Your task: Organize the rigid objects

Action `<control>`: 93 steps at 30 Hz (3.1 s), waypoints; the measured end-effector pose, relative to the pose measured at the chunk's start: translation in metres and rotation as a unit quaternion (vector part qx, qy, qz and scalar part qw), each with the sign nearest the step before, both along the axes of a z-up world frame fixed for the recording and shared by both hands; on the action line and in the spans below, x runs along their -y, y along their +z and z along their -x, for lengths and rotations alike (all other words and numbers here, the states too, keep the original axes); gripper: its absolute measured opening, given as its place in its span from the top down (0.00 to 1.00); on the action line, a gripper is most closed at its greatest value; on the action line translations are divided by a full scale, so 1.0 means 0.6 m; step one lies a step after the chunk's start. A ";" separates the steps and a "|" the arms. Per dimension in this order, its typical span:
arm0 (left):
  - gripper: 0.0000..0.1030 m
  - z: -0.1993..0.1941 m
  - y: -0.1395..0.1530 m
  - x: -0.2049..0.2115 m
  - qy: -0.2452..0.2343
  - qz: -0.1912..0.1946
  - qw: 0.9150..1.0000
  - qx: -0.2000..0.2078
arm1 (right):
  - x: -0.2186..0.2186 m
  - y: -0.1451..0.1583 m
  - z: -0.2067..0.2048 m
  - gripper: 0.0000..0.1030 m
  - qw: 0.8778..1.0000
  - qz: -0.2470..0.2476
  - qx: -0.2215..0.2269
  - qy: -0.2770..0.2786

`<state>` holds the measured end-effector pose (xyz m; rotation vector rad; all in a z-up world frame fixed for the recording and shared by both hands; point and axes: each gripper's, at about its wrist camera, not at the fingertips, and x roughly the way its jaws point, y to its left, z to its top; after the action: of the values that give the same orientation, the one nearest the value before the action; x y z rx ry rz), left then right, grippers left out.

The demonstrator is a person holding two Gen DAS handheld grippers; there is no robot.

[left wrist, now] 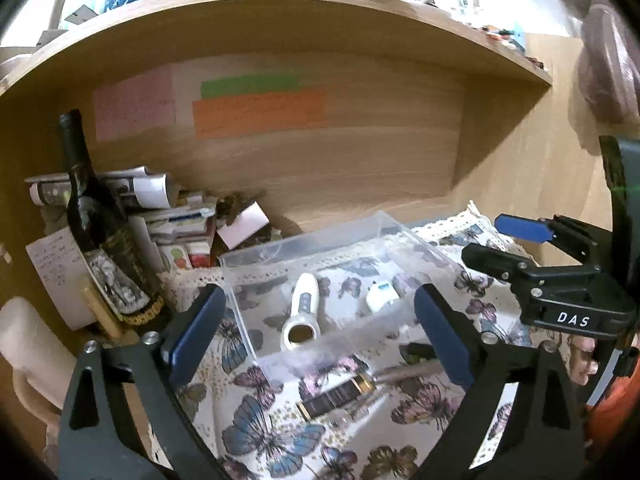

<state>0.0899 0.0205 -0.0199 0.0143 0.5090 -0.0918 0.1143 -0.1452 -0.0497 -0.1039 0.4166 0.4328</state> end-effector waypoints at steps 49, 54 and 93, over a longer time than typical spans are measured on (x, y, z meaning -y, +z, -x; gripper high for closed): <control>0.77 -0.019 -0.221 0.035 -0.039 0.002 0.975 -0.217 | 0.042 -0.201 -0.024 0.68 0.979 0.000 -0.204 -0.030; 0.77 -0.007 -0.213 0.029 -0.040 0.004 0.977 -0.210 | 0.049 -0.199 -0.020 0.70 0.980 -0.011 -0.196 -0.034; 0.95 0.034 -0.052 0.039 -0.035 0.008 0.998 -0.049 | 0.058 -0.086 -0.006 0.70 0.995 -0.063 -0.076 -0.016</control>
<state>0.0694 -0.0032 -0.0512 0.0124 0.6059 -0.1666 0.1181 -0.1800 -0.1015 0.0580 0.5379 0.4367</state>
